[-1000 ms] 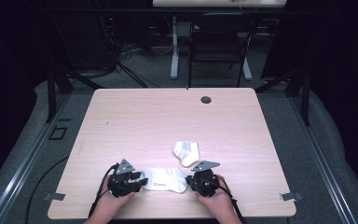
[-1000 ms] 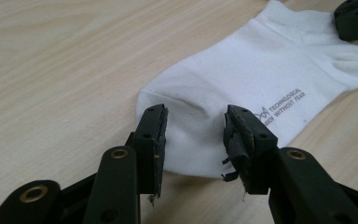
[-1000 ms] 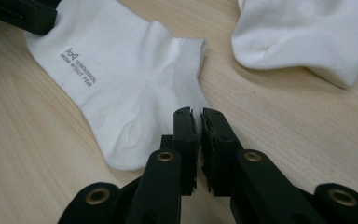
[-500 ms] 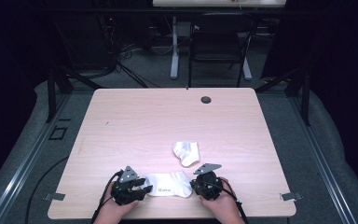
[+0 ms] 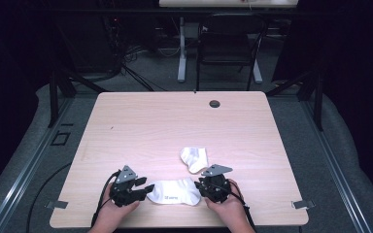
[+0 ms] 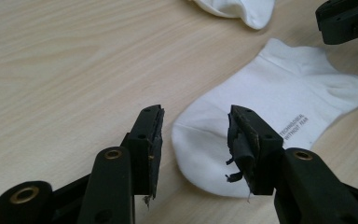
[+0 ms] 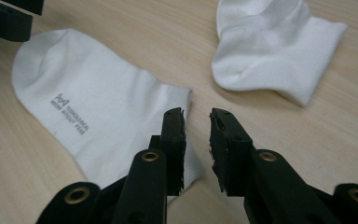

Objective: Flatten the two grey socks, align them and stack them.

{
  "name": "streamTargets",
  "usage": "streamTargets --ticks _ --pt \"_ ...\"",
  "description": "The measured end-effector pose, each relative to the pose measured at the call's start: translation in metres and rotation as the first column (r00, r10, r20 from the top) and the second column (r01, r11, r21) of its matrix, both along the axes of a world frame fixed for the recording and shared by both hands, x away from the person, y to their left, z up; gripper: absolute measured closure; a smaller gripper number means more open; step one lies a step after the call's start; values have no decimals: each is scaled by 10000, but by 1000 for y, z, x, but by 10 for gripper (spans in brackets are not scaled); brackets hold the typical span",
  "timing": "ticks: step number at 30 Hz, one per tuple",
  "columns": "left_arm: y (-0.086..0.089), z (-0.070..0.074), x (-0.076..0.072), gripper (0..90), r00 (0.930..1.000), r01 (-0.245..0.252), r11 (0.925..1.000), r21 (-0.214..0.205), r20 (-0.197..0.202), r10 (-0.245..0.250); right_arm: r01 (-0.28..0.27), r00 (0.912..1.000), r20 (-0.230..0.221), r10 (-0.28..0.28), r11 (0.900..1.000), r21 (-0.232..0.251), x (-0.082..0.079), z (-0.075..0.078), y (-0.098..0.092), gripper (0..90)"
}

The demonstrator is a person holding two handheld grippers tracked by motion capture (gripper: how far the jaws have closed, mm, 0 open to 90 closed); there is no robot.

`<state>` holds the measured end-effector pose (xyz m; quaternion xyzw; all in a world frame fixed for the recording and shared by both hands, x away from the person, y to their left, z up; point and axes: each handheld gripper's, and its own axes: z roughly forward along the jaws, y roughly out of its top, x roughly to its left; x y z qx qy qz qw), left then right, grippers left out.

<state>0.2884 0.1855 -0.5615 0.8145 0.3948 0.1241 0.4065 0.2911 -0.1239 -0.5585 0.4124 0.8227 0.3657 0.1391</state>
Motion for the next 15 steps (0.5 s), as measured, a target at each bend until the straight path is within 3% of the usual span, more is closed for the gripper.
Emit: streamTargets --ticks 7,15 --pt "5 0 6 549 9998 -170 9999 -30 38 170 808 9967 108 -809 9966 141 29 8 1 753" --pt "1 -4 10 549 10000 -50 10000 20 -22 50 1924 9809 262 -1928 9812 168 70 4 1 745"
